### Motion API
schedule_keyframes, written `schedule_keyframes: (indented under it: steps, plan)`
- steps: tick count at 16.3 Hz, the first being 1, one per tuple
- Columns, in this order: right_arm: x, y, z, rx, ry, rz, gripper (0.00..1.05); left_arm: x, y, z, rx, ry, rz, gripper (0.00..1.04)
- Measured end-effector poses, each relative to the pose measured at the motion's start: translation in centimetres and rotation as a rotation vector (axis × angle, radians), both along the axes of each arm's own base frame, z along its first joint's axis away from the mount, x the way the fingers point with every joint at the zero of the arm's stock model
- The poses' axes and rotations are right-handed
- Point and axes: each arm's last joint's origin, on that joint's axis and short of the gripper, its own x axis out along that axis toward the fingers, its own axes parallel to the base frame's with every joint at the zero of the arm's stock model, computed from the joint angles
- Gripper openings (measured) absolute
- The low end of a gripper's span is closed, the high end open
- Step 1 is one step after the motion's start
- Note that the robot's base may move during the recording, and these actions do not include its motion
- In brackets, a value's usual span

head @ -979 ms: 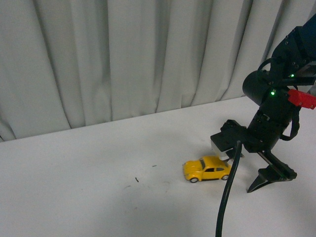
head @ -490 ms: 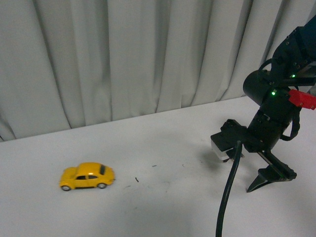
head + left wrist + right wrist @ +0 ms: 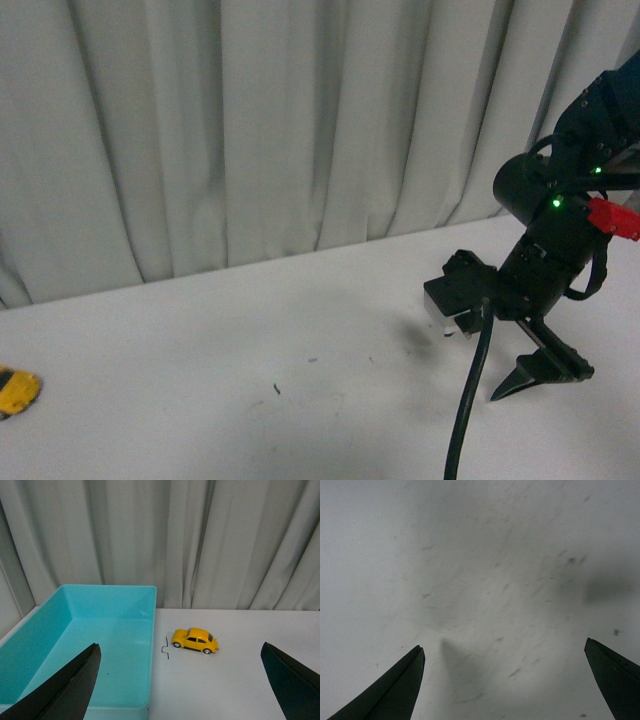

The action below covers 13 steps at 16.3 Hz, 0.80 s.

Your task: Wind up and store yellow beetle toy

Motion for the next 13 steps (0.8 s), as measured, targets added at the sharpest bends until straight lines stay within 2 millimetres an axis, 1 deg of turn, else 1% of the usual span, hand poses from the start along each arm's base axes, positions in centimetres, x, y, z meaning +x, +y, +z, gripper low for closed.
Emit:
schedule_keyframes:
  steps: [2, 5, 8, 10, 11, 13]
  plan:
    - [0.7, 0.0, 2.4, 0.005, -0.072, 0.006, 0.98, 0.0, 0.0, 0.0, 0.0, 0.0, 0.0, 0.98]
    - [1.6, 0.1, 7.7, 0.005, -0.224, 0.021, 0.98, 0.0, 0.0, 0.0, 0.0, 0.0, 0.0, 0.98]
    - [1.6, 0.2, 12.0, -0.008, -0.353, 0.035, 0.98, 0.0, 0.0, 0.0, 0.0, 0.0, 0.0, 0.98]
    - [1.2, 0.6, 13.7, -0.01, -0.399, 0.045, 0.98, 0.0, 0.0, 0.0, 0.0, 0.0, 0.0, 0.98]
    - [0.9, 0.9, 14.7, -0.019, -0.45, 0.054, 0.98, 0.0, 0.0, 0.0, 0.0, 0.0, 0.0, 0.98]
    - [-0.2, 1.2, 16.0, -0.041, -0.533, 0.059, 0.98, 0.0, 0.0, 0.0, 0.0, 0.0, 0.0, 0.98]
